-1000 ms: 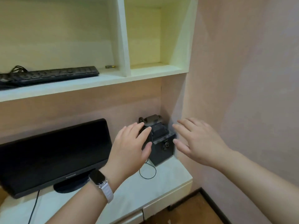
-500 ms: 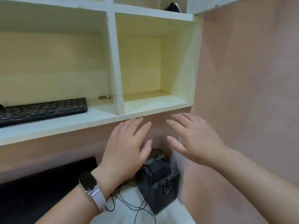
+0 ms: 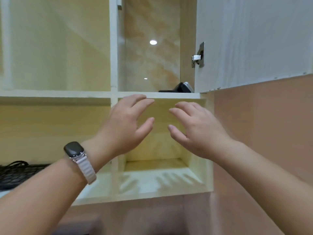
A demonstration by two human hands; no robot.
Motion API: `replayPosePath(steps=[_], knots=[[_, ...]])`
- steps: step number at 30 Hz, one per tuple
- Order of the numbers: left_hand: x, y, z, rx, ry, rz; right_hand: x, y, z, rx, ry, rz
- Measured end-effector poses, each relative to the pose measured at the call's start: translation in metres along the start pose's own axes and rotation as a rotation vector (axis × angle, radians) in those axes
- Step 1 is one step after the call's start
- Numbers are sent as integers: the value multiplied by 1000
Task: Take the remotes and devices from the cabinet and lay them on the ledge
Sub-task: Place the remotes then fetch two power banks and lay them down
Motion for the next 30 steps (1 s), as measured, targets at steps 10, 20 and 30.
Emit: replayPosePath(steps=[10, 20, 30], knots=[[5, -146, 34, 540, -146, 76, -27, -94, 22, 225, 78, 36], [20, -180, 1, 1075, -453, 314, -38, -114, 12, 555, -43, -69], [20, -160, -2, 1033, -509, 383, -31, -104, 7, 390, -49, -80]])
Point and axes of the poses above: each hand's wrist, its own y-axis away from the middle knuckle, its own z-axis out of the back of the hand, x = y × z, the point moved 1 cm from there along -y, towards the middle knuckle, and after that the axes turned 6 degrees about x, right-handed, at the moved point
